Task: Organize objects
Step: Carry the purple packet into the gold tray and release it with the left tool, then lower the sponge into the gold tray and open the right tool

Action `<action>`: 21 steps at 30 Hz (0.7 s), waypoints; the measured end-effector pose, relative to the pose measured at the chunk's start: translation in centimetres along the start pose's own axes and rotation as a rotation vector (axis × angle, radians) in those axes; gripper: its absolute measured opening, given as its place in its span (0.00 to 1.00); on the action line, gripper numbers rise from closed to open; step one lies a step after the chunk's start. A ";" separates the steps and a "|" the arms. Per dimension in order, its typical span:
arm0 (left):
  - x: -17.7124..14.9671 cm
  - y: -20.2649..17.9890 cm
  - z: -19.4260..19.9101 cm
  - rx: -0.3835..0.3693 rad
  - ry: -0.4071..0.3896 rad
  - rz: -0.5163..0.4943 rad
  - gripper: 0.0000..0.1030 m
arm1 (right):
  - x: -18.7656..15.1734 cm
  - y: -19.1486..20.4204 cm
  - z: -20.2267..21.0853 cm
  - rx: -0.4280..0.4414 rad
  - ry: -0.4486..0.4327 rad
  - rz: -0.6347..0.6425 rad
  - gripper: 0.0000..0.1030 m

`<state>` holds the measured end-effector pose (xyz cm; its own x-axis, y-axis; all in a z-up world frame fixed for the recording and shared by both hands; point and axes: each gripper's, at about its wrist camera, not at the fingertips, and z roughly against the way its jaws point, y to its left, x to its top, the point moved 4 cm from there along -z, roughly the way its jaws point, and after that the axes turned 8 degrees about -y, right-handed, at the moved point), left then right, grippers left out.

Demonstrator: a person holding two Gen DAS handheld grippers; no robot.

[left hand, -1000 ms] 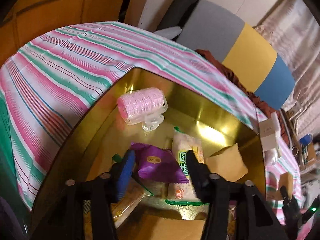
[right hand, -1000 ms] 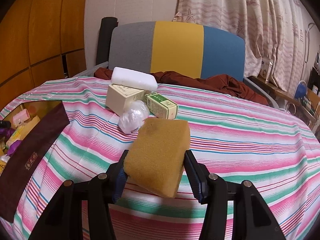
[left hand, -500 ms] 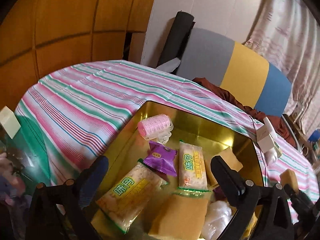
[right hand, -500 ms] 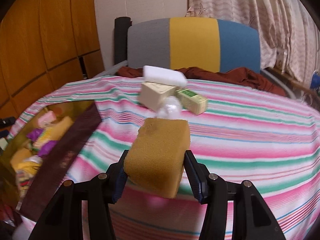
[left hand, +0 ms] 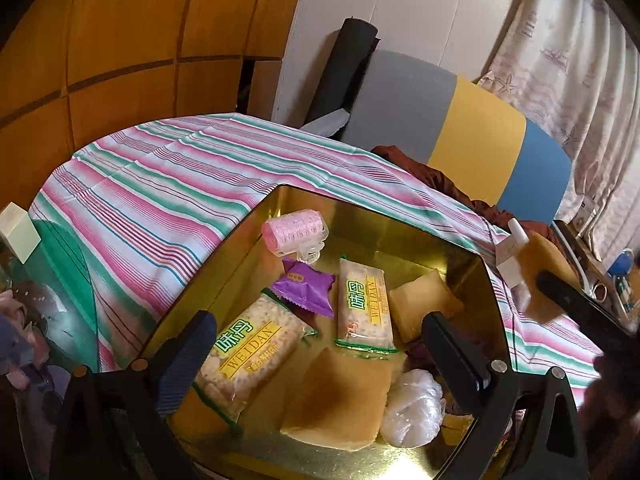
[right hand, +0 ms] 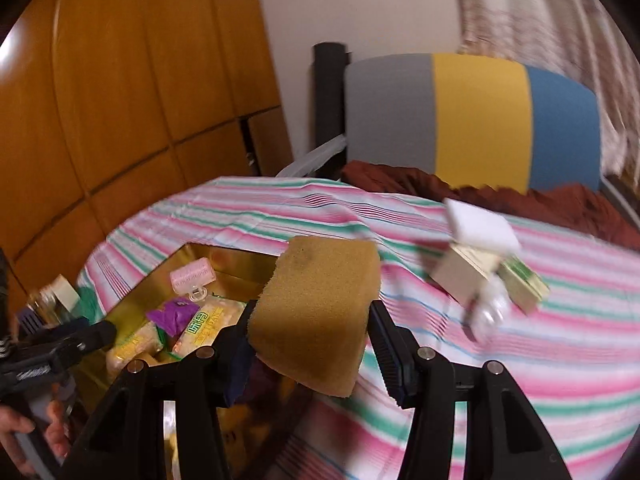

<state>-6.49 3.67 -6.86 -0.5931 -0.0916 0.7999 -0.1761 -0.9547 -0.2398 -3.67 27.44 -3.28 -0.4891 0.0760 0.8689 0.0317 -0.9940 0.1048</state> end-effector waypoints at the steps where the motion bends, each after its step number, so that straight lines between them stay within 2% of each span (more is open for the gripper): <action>1: 0.1 0.1 0.1 0.000 0.000 0.008 1.00 | 0.3 0.6 -0.9 -0.002 0.016 0.028 0.52; 5: 0.2 0.3 0.1 0.000 0.002 0.026 1.00 | 0.6 1.7 -3.6 -0.014 0.065 0.098 0.53; 11: -0.2 0.3 -0.1 -0.006 0.021 0.042 1.00 | -0.7 2.3 -7.0 -0.006 0.184 0.151 0.55; 14: -0.3 0.1 0.0 -0.009 0.020 0.035 1.00 | -0.5 2.6 -6.0 -0.034 0.146 0.184 0.63; 16: -0.3 0.0 0.0 -0.014 0.018 0.033 1.00 | -0.2 2.5 -4.8 -0.028 0.116 0.175 0.72; 21: -0.6 -0.2 -0.1 -0.017 0.028 0.033 1.00 | -0.4 1.7 -2.8 -0.030 0.083 0.131 0.73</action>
<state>-6.17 3.94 -7.30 -0.6207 -0.1144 0.7757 -0.1690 -0.9465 -0.2748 -5.83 25.51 -4.76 -0.5530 -0.0596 0.8311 0.0743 -0.9970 -0.0221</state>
